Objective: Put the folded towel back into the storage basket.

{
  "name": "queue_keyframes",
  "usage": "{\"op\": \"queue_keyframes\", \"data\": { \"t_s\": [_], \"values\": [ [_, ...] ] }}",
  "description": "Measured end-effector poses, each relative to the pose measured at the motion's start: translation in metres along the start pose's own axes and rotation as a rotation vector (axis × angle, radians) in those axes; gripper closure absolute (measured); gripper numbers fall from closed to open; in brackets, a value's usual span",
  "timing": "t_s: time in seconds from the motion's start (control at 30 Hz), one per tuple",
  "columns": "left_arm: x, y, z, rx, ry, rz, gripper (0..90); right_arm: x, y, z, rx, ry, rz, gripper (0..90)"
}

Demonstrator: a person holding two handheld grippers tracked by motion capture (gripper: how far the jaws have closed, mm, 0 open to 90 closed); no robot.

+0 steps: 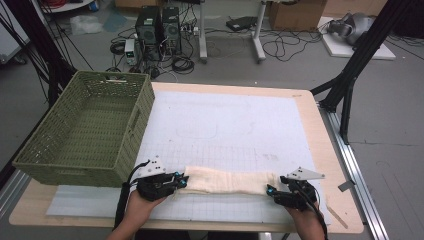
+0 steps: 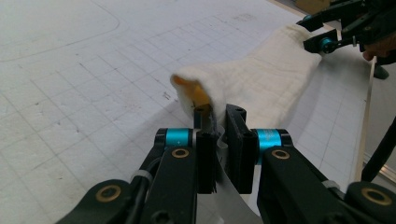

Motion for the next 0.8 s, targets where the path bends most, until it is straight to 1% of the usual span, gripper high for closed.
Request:
{"op": "queue_keyframes", "data": {
  "t_s": [0.03,0.13,0.17,0.2,0.27,0.3,0.33,0.37,0.4,0.5,0.6,0.63,0.67,0.7,0.73,0.77,0.8],
  "values": [
    [0.0,0.0,0.0,-0.001,0.001,0.002,82.8,0.001,0.0,0.0,0.001,0.014,0.005,42.6],
    [0.0,0.0,-0.001,-0.005,0.013,0.005,82.8,0.002,-0.001,0.0,-0.001,0.032,0.003,49.7],
    [0.0,0.0,-0.001,-0.005,0.013,0.005,82.8,0.001,-0.002,0.0,-0.004,0.045,0.004,53.7],
    [0.001,0.0,-0.001,-0.006,0.015,0.004,82.8,0.001,-0.002,0.0,-0.004,0.045,0.004,53.7],
    [0.001,0.0,-0.001,-0.007,0.02,0.007,82.8,0.0,-0.002,0.0,-0.01,0.054,0.019,63.3],
    [0.001,-0.001,-0.001,-0.004,0.021,0.008,82.8,-0.003,-0.002,0.0,-0.015,0.047,0.045,73.9],
    [0.001,-0.001,-0.001,-0.004,0.021,0.008,82.8,-0.005,-0.002,0.0,-0.019,0.046,0.053,75.9],
    [0.001,0.0,-0.001,-0.002,0.021,0.008,82.8,-0.005,-0.002,0.0,-0.019,0.046,0.053,75.9],
    [0.001,-0.001,-0.001,-0.005,0.025,0.01,82.8,-0.007,-0.002,0.0,-0.024,0.033,0.057,79.1],
    [0.001,-0.001,-0.001,-0.003,0.027,0.01,82.9,-0.007,-0.002,0.001,-0.024,0.021,0.06,80.3],
    [0.0,-0.003,0.002,0.005,0.031,0.015,82.9,-0.007,-0.003,0.003,-0.015,-0.037,0.052,81.1],
    [0.0,-0.003,0.002,0.005,0.031,0.015,82.9,-0.008,-0.003,0.004,-0.01,-0.051,0.053,81.1],
    [0.0,-0.004,0.002,0.008,0.031,0.017,82.9,-0.008,-0.003,0.004,-0.01,-0.051,0.053,81.1],
    [-0.001,-0.004,0.002,0.009,0.034,0.018,82.9,-0.009,-0.005,0.007,0.01,-0.077,0.052,81.2],
    [-0.001,-0.005,0.003,0.012,0.033,0.021,82.9,-0.009,-0.005,0.007,0.01,-0.077,0.052,81.2],
    [-0.002,-0.007,0.003,0.014,0.034,0.023,82.9,-0.009,-0.005,0.01,0.025,-0.095,0.054,81.2],
    [-0.003,-0.008,0.004,0.022,0.031,0.026,82.9,-0.011,-0.008,0.014,0.054,-0.125,0.059,81.2]
  ]
}}
Point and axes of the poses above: each handheld gripper's, and its own axes: y roughly forward along the jaws, z roughly out of its top, x roughly to its right, the point moved 9 cm from there along y, roughly forward along the jaws, and after that the axes turned 4 degrees about y, right-handed, at the moved point
